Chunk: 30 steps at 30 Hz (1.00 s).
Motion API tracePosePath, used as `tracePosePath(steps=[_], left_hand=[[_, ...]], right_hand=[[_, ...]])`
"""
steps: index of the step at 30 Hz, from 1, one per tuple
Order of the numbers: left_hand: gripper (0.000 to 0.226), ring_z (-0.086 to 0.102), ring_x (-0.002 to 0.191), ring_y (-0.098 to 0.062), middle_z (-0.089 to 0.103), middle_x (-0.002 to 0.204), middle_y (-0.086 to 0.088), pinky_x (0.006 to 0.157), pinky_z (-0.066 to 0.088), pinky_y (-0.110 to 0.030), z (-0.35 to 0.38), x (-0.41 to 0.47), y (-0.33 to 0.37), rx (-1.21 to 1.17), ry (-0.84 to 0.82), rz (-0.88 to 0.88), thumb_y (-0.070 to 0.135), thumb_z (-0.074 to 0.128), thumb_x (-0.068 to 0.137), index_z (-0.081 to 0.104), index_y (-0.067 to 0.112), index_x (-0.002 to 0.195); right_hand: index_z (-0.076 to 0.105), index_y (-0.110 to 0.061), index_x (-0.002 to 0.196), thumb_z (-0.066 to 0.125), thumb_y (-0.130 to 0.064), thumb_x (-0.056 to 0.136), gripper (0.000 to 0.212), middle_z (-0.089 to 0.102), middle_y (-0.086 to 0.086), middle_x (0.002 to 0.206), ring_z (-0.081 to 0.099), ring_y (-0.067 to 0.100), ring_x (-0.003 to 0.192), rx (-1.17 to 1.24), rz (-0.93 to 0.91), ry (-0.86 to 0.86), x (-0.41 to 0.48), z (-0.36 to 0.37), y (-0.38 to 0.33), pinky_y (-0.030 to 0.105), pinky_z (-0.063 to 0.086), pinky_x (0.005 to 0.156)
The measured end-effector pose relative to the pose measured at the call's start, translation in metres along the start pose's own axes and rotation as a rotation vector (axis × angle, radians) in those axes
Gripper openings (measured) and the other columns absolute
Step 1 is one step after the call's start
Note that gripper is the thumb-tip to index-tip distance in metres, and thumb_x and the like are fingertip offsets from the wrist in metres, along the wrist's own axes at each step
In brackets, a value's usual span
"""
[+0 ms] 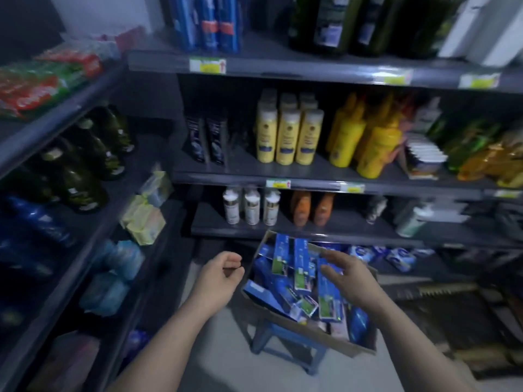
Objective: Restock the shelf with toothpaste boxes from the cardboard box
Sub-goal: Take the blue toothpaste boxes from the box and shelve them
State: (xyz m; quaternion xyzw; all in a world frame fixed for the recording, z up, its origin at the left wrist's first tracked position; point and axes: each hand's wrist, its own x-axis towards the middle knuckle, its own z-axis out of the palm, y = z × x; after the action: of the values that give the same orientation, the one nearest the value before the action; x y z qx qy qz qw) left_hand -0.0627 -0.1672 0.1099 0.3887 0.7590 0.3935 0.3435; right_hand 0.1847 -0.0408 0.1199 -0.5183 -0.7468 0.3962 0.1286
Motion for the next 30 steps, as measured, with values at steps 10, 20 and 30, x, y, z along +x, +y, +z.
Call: tracePosePath(steps=[10, 20, 30], left_hand=[[0.014, 0.063, 0.095, -0.008, 0.068, 0.099, 0.005, 0.087, 0.047, -0.019, 0.111, 0.013, -0.013, 0.046, -0.080, -0.172, 0.012, 0.065, 0.088, 0.063, 0.017, 0.101], [0.026, 0.063, 0.099, -0.016, 0.068, 0.111, -0.003, 0.082, 0.042, -0.023, 0.145, 0.075, -0.050, 0.050, 0.006, -0.337, 0.014, 0.066, 0.088, 0.063, 0.009, 0.113], [0.033, 0.064, 0.091, -0.026, 0.066, 0.094, -0.003, 0.077, 0.050, -0.035, 0.192, 0.159, -0.093, 0.167, -0.140, -0.412, 0.030, 0.080, 0.075, 0.062, 0.011, 0.095]], right_hand=[[0.063, -0.019, 0.124, 0.062, -0.023, 0.093, 0.032, 0.064, -0.004, 0.122, 0.058, 0.009, 0.111, 0.076, 0.243, -0.024, 0.001, -0.020, 0.106, 0.016, 0.036, 0.083], [0.061, -0.011, 0.125, 0.061, -0.016, 0.093, 0.032, 0.064, 0.005, 0.125, 0.058, 0.013, 0.113, 0.228, 0.322, -0.076, 0.053, 0.020, 0.139, 0.019, 0.040, 0.088], [0.061, -0.010, 0.125, 0.058, -0.016, 0.095, 0.031, 0.065, 0.005, 0.122, 0.058, 0.010, 0.099, 0.313, 0.419, -0.035, 0.102, 0.068, 0.156, 0.020, 0.042, 0.084]])
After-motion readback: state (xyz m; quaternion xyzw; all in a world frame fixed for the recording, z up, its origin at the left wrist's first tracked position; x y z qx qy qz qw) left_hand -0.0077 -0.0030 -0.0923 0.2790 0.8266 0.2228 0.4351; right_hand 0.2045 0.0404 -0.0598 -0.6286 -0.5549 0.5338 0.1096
